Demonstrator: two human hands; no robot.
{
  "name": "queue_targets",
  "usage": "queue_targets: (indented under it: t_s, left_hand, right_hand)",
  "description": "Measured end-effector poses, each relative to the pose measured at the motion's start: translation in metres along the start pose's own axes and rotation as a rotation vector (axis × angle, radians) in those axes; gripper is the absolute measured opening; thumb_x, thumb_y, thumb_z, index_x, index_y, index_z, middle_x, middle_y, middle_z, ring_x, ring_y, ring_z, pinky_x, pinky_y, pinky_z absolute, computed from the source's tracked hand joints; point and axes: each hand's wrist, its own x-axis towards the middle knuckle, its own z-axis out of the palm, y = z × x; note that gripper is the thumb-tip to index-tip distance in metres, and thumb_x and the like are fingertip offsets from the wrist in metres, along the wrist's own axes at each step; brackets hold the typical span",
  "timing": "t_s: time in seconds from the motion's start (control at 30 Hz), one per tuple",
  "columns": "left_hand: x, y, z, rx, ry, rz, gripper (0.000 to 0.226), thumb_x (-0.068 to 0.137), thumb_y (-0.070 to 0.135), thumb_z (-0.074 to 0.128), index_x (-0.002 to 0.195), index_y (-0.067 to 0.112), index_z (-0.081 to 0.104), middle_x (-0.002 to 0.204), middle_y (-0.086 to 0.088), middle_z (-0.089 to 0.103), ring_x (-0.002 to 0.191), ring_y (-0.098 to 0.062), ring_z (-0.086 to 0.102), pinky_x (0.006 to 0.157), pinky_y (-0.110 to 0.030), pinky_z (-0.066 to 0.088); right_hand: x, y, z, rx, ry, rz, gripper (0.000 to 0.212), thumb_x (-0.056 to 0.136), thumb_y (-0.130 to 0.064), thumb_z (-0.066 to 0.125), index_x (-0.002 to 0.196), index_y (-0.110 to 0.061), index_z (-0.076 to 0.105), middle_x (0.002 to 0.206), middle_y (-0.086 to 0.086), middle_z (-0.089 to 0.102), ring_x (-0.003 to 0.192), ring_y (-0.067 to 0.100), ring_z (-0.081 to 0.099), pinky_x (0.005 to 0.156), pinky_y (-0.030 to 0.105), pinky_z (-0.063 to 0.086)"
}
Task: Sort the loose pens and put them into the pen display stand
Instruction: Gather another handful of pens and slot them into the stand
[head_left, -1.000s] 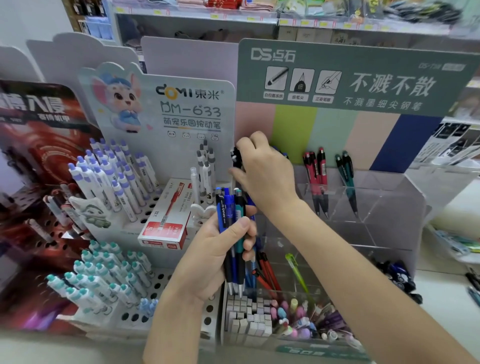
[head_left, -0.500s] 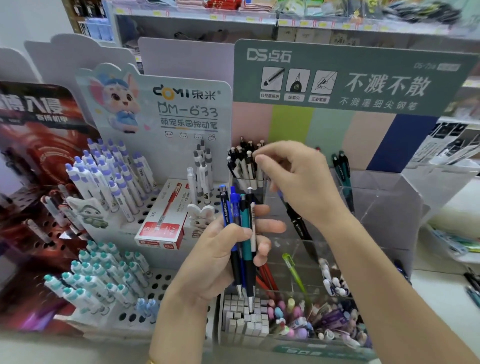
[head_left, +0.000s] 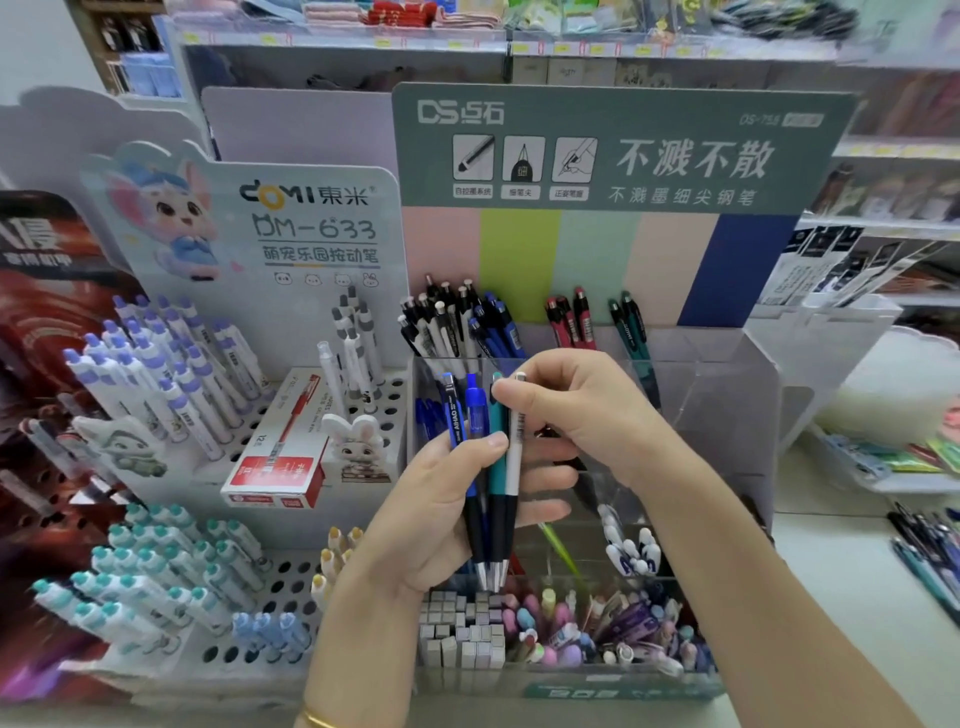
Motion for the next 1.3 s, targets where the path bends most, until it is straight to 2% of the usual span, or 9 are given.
queue_targets:
  t_s: [0.2, 0.3, 0.4, 0.6, 0.77, 0.97, 1.07, 1.17, 1.3]
  left_hand:
    - [0.006, -0.005, 0.004, 0.046, 0.002, 0.000, 0.034, 0.084, 0.015, 0.050, 0.116, 0.006, 0.059, 0.105, -0.020, 0.071, 0.084, -0.027, 0.073, 0.070, -0.039, 0.061]
    - [0.010, -0.006, 0.004, 0.058, -0.008, -0.011, 0.036, 0.086, 0.015, 0.051, 0.120, 0.006, 0.057, 0.109, -0.021, 0.070, 0.091, -0.029, 0.072, 0.077, -0.044, 0.059]
    - [0.014, -0.004, 0.004, 0.079, -0.035, -0.034, 0.038, 0.087, 0.018, 0.051, 0.122, 0.005, 0.057, 0.112, -0.023, 0.068, 0.096, -0.032, 0.070, 0.084, -0.049, 0.057]
    - [0.022, -0.003, 0.002, 0.026, -0.052, -0.006, 0.034, 0.085, 0.023, 0.060, 0.112, 0.002, 0.063, 0.097, -0.020, 0.066, 0.065, -0.016, 0.060, 0.055, -0.024, 0.052]
    - [0.023, -0.007, -0.001, -0.017, -0.112, -0.014, 0.027, 0.087, 0.019, 0.056, 0.107, 0.007, 0.068, 0.096, -0.019, 0.067, 0.062, -0.014, 0.056, 0.050, -0.022, 0.048]
    - [0.030, -0.013, 0.003, 0.116, -0.103, -0.030, 0.033, 0.089, 0.016, 0.055, 0.119, 0.003, 0.052, 0.079, -0.007, 0.058, 0.058, -0.011, 0.048, 0.048, -0.019, 0.042]
    - [0.035, -0.017, 0.010, 0.196, -0.056, -0.059, 0.029, 0.094, 0.020, 0.056, 0.118, 0.003, 0.053, 0.073, -0.003, 0.053, 0.055, -0.010, 0.045, 0.046, -0.017, 0.039]
    - [0.042, -0.020, 0.014, 0.226, 0.018, -0.056, 0.030, 0.096, 0.015, 0.049, 0.121, 0.000, 0.052, 0.074, -0.004, 0.055, 0.056, -0.010, 0.046, 0.046, -0.018, 0.039]
    - [0.048, -0.021, 0.021, 0.166, 0.036, -0.038, 0.027, 0.098, 0.000, 0.043, 0.122, -0.002, 0.054, 0.082, -0.009, 0.065, 0.061, -0.012, 0.054, 0.051, -0.021, 0.045]
  right_hand:
    - [-0.005, 0.005, -0.010, -0.010, -0.032, 0.016, 0.019, 0.083, -0.024, 0.071, 0.087, -0.005, 0.070, 0.078, 0.012, 0.068, 0.068, 0.011, 0.061, 0.067, 0.025, 0.054]
    - [-0.004, 0.007, -0.015, -0.017, -0.028, 0.001, 0.015, 0.082, -0.019, 0.072, 0.084, -0.004, 0.069, 0.070, 0.001, 0.065, 0.064, 0.007, 0.060, 0.064, 0.019, 0.051]
    - [0.000, 0.007, -0.019, 0.037, -0.039, 0.007, 0.013, 0.084, -0.016, 0.070, 0.083, -0.002, 0.068, 0.069, 0.004, 0.061, 0.058, 0.006, 0.056, 0.055, 0.016, 0.047]
    - [0.004, 0.008, -0.024, 0.179, -0.083, 0.030, 0.005, 0.089, -0.012, 0.063, 0.087, -0.008, 0.064, 0.057, 0.000, 0.053, 0.047, 0.006, 0.047, 0.044, 0.018, 0.034]
    - [0.006, 0.011, -0.025, 0.224, -0.055, 0.053, 0.011, 0.093, -0.013, 0.058, 0.097, -0.004, 0.063, 0.070, 0.006, 0.051, 0.052, 0.006, 0.042, 0.047, 0.019, 0.034]
    - [-0.004, 0.015, -0.030, 0.082, -0.001, -0.015, 0.004, 0.089, -0.016, 0.065, 0.089, -0.011, 0.065, 0.066, -0.003, 0.058, 0.051, 0.002, 0.050, 0.045, 0.013, 0.037]
    - [-0.003, 0.012, -0.039, 0.117, 0.163, -0.090, 0.004, 0.090, -0.009, 0.062, 0.090, -0.008, 0.065, 0.062, -0.007, 0.058, 0.048, -0.001, 0.049, 0.044, 0.011, 0.036]
    - [0.005, 0.010, -0.068, 0.236, 0.540, -0.210, 0.007, 0.095, -0.013, 0.055, 0.091, -0.016, 0.060, 0.068, -0.007, 0.061, 0.055, 0.008, 0.056, 0.043, 0.020, 0.040]
    - [0.011, 0.016, -0.092, -0.119, 0.943, -0.495, 0.012, 0.095, -0.022, 0.053, 0.104, -0.015, 0.057, 0.092, 0.003, 0.061, 0.079, 0.023, 0.060, 0.065, 0.033, 0.052]
